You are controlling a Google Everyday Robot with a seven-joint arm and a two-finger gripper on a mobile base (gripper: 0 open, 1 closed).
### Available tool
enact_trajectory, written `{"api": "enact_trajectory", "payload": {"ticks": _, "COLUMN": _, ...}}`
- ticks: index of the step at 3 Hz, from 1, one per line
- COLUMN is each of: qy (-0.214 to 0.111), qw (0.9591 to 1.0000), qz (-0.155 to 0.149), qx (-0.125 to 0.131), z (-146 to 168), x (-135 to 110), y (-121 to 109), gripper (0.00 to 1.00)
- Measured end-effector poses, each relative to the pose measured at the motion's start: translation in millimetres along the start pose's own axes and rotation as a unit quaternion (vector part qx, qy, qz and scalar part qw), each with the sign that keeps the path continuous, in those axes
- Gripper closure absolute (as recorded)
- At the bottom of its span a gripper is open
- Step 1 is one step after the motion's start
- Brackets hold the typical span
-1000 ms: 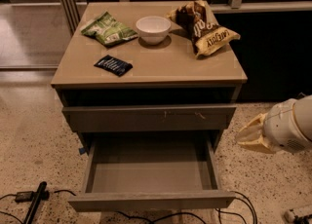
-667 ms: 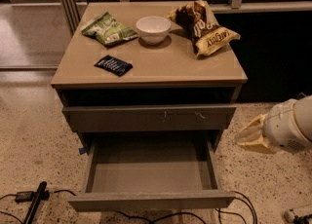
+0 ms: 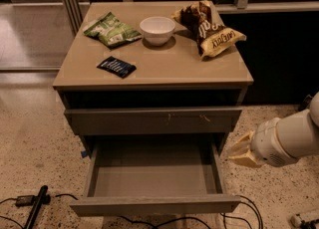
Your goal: Close middle drawer
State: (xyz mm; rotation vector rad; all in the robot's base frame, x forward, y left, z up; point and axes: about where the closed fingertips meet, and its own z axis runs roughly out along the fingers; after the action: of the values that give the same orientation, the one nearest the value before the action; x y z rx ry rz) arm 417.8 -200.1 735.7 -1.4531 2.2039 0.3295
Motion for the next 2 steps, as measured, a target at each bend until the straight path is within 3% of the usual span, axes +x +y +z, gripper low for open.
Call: {"api": "enact_trajectory", "payload": {"ticks": 2, "qy": -0.012, "qw": 0.9986, "qz": 0.051, "qx": 0.010, "z": 69.6, "x": 35.7, "y": 7.8, "gripper": 1.00}}
